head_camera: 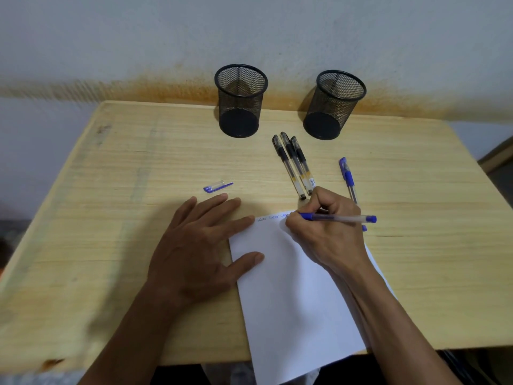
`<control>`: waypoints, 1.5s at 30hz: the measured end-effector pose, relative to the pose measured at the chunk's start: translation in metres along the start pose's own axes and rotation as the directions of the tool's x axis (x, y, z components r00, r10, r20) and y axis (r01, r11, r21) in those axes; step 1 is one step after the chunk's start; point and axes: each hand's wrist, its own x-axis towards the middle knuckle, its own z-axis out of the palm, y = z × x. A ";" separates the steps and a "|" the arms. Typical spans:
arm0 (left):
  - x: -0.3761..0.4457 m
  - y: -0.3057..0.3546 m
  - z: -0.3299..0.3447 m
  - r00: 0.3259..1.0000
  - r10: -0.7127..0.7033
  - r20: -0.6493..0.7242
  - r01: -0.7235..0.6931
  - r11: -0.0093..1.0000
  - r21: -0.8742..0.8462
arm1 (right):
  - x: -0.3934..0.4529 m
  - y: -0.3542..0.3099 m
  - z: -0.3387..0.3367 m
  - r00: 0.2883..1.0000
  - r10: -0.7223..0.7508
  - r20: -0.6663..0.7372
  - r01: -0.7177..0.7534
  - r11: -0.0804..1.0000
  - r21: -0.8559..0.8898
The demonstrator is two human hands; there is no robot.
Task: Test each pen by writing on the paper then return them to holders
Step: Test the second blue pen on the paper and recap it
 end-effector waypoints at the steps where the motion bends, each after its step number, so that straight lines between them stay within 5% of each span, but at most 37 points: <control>1: 0.000 0.000 0.000 1.000 0.000 -0.003 0.000 1.000 0.000 | 0.000 0.000 -0.001 1.000 0.002 0.000 -0.002 1.000 0.005; 16: 0.000 -0.001 0.002 1.000 0.020 -0.005 -0.020 1.000 0.011 | 0.000 -0.001 0.000 1.000 0.017 -0.024 -0.017 1.000 -0.018; 19: 0.001 -0.001 0.002 1.000 0.024 -0.011 -0.023 1.000 0.015 | 0.003 -0.005 -0.002 0.990 0.137 0.009 -0.136 0.968 0.209; 22: 0.001 -0.002 0.001 0.999 0.035 -0.026 -0.034 0.999 0.019 | 0.008 -0.007 -0.008 0.972 0.208 0.109 -0.234 0.824 0.516; 33: 0.000 -0.006 0.007 0.993 0.079 -0.086 -0.075 0.996 0.044 | 0.009 -0.034 -0.030 0.952 0.263 0.155 -0.297 0.676 0.674; 37: -0.002 -0.004 0.004 0.998 0.043 -0.053 -0.042 0.999 0.028 | 0.000 -0.049 -0.053 0.974 0.198 0.114 -0.223 0.724 0.653; 39: -0.003 -0.001 0.003 0.995 0.042 -0.086 -0.044 0.999 -0.026 | -0.010 -0.050 -0.061 0.979 0.184 0.091 -0.201 0.772 0.603; 43: 0.002 0.010 -0.003 0.941 -0.191 -0.279 0.052 0.896 -0.440 | -0.032 -0.048 -0.070 0.977 0.190 0.092 -0.210 0.826 0.523; 45: 0.012 0.009 -0.007 0.877 -0.237 -0.417 0.128 0.954 -0.273 | -0.040 -0.047 -0.071 0.976 0.198 0.094 -0.218 0.837 0.502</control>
